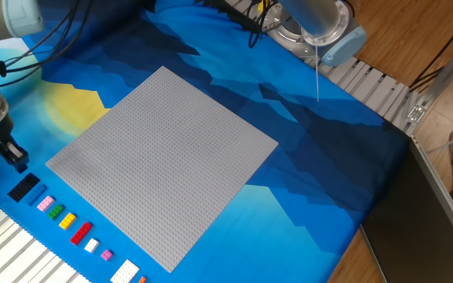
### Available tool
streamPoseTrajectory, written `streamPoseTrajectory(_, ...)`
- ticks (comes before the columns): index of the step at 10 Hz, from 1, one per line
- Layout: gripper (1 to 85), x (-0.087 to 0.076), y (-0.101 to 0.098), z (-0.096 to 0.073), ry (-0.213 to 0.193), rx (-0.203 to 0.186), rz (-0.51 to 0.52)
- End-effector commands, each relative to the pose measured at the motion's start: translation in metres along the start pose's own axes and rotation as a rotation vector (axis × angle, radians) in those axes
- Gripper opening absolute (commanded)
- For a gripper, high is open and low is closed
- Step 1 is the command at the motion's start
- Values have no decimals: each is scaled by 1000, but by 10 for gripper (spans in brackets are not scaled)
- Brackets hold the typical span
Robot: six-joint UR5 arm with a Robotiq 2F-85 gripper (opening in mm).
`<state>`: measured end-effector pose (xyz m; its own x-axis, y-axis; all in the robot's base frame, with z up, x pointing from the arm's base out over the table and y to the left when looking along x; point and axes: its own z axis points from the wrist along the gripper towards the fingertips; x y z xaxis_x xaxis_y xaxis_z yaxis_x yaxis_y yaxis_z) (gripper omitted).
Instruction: Stack small Lego blocks one on top of the other
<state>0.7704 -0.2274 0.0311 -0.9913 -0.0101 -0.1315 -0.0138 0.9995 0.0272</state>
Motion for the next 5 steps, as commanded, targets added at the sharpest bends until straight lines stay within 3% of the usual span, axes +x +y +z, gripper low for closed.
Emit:
streamPoseTrajectory(1,357,-2,2,-1,-3,-18,11)
streamPoseTrajectory(5,350,-11,13,-1,-40,-58,50)
